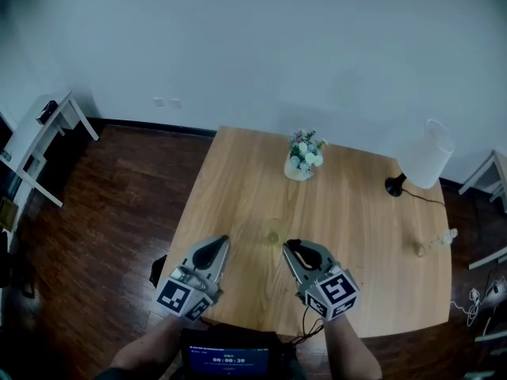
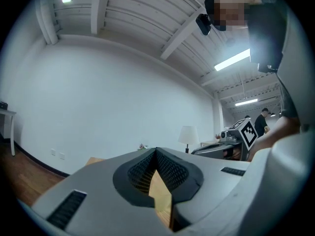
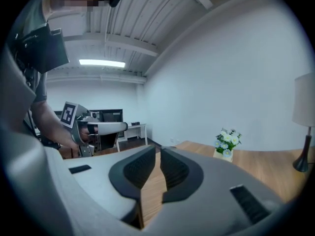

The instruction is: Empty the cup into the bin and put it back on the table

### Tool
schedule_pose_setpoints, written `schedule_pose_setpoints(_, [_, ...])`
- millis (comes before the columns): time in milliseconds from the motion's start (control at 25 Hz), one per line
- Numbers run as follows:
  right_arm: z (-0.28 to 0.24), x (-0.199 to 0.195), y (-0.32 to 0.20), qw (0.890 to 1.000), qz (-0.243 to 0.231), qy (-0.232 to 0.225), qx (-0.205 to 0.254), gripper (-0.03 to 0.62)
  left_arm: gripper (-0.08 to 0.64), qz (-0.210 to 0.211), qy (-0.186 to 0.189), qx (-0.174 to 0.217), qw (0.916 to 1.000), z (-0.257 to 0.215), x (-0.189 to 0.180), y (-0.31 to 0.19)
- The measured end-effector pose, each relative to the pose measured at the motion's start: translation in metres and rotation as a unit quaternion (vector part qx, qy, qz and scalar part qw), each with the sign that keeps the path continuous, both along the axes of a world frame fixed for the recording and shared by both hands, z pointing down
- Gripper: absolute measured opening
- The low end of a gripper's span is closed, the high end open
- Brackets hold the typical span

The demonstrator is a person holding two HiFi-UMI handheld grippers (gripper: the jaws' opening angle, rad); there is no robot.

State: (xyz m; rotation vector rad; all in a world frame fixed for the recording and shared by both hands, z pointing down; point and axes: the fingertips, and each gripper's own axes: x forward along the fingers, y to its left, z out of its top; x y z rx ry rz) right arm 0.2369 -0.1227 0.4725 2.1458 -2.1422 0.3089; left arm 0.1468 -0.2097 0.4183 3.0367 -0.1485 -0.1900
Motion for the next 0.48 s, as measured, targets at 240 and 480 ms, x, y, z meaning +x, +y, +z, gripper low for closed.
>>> schedule_pose_setpoints(240, [-0.016, -0.008, 0.019, 1.000, -0.005, 0.001, 0.015, 0.005, -0.009, -0.017, 0.012, -0.007, 0.9997, -0.016, -0.017, 0.014])
schedule_pose_setpoints(480, [-0.028, -0.013, 0.032, 1.000, -0.009, -0.002, 0.013, 0.003, -0.009, -0.031, 0.013, 0.017, 0.9993, -0.028, -0.028, 0.030])
